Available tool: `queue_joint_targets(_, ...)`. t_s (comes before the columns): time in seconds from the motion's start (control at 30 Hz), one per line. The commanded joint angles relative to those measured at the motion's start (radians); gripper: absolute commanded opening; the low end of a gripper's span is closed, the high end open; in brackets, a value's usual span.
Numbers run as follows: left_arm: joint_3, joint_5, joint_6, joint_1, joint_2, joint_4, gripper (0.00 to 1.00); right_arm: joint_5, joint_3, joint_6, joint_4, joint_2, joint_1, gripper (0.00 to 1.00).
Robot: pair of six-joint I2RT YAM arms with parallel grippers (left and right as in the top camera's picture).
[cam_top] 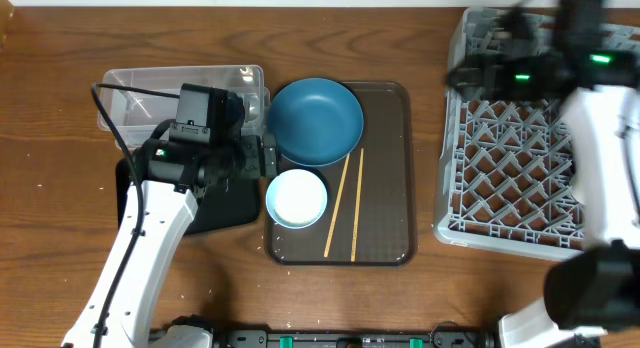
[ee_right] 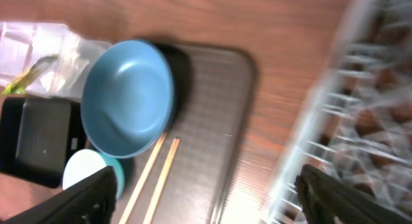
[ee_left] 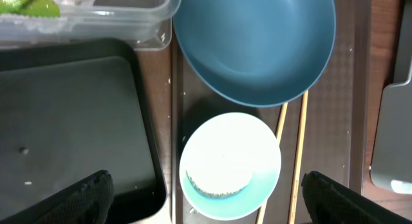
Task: Sort waste into correct bins and load items into the dishwasher rack
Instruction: 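Reach the right gripper to the blue plate and grasp its rim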
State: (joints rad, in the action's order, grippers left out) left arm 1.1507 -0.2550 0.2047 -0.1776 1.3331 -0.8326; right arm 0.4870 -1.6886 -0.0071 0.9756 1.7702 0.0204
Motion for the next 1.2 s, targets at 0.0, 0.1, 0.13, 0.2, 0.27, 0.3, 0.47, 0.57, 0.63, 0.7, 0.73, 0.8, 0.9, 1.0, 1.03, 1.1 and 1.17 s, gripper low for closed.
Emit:
queue_joint_targets(0.0,0.005,0.01,-0.013,0.004,-0.001,-0.01,0.96,-0.072,-0.006,0.056,-0.024,0.078,0.108,0.83)
queue_joint_targets(0.1,0.005,0.01,-0.013,0.004,-0.001,-0.013,0.96,-0.148,-0.006,0.095,-0.069,0.156,0.204,0.81)
queue_joint_targets(0.13,0.005,0.01,-0.013,0.004,-0.001,-0.013,0.96,-0.179,-0.006,0.121,-0.08,0.18,0.227,0.81)
queue_joint_targets(0.2,0.005,0.01,-0.013,0.004,-0.001,-0.013,0.96,-0.24,-0.006,0.186,-0.106,0.235,0.277,0.78)
queue_joint_targets(0.27,0.005,0.01,-0.013,0.004,-0.001,-0.013,0.96,-0.263,-0.006,0.226,-0.134,0.285,0.318,0.72)
queue_joint_targets(0.3,0.005,0.01,-0.013,0.004,-0.001,-0.013,0.96,-0.263,-0.006,0.24,-0.148,0.307,0.334,0.67)
queue_joint_targets(0.47,0.005,0.01,-0.013,0.004,-0.001,-0.019,0.96,-0.294,-0.006,0.3,-0.221,0.402,0.392,0.48)
queue_joint_targets(0.57,0.005,0.01,-0.013,0.004,-0.001,-0.024,0.96,-0.385,-0.006,0.376,-0.233,0.425,0.404,0.33)
queue_joint_targets(0.63,0.005,0.01,-0.013,0.004,-0.001,-0.027,0.96,-0.444,-0.006,0.422,-0.238,0.426,0.405,0.18)
queue_joint_targets(0.7,0.005,0.01,-0.013,0.004,-0.001,-0.027,0.96,-0.461,-0.006,0.433,-0.259,0.416,0.396,0.1)
queue_joint_targets(0.73,0.005,0.01,-0.013,0.004,-0.001,-0.027,0.96,-0.46,-0.009,0.434,-0.272,0.408,0.387,0.04)
queue_joint_targets(0.8,0.005,0.01,-0.013,0.004,-0.001,-0.027,0.96,-0.46,-0.016,0.433,-0.29,0.393,0.37,0.01)
queue_joint_targets(0.9,0.005,0.01,-0.013,0.004,-0.001,-0.027,0.96,-0.461,-0.039,0.428,-0.294,0.351,0.334,0.01)
queue_joint_targets(1.0,0.005,0.01,-0.013,0.004,-0.001,-0.027,0.96,-0.461,-0.063,0.392,-0.288,0.279,0.279,0.01)
queue_joint_targets(1.03,0.005,0.01,-0.013,0.004,-0.001,-0.027,0.96,-0.461,-0.069,0.376,-0.286,0.251,0.26,0.01)
queue_joint_targets(1.1,0.005,0.01,-0.013,0.004,-0.001,-0.027,0.96,-0.467,-0.073,0.315,-0.288,0.182,0.212,0.01)
queue_joint_targets(1.17,0.005,0.01,-0.013,0.004,-0.001,-0.027,0.96,-0.526,-0.073,0.248,-0.283,0.112,0.167,0.01)
